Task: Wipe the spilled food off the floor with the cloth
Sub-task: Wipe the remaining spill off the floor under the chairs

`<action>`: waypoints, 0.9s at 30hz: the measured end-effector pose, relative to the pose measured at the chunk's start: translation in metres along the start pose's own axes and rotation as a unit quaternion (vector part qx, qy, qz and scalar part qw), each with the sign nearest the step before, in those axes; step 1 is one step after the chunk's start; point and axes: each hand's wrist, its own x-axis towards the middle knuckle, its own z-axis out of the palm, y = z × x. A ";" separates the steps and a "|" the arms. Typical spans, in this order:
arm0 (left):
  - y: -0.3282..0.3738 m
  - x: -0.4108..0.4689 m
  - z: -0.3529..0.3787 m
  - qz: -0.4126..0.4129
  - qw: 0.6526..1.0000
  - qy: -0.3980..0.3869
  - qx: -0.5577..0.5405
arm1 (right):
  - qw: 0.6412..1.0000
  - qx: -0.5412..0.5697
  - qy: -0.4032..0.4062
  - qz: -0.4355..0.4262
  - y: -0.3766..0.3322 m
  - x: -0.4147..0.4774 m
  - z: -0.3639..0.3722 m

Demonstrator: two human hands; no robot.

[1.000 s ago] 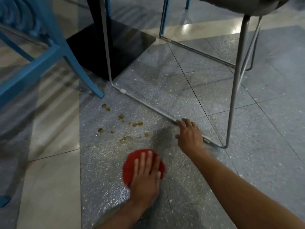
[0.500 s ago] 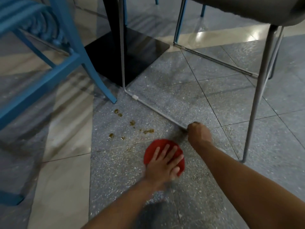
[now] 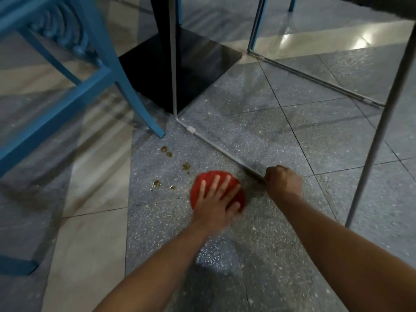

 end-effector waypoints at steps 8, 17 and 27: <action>0.029 -0.107 0.053 -0.166 0.981 0.054 -0.084 | 1.000 -0.011 0.009 0.007 0.003 -0.004 0.000; -0.052 -0.048 0.009 -0.166 0.985 0.038 -0.017 | 0.999 0.037 -0.020 -0.024 -0.037 -0.034 -0.009; 0.036 -0.049 0.033 0.046 0.998 0.045 -0.014 | 0.990 0.096 -0.021 -0.098 -0.094 -0.057 -0.016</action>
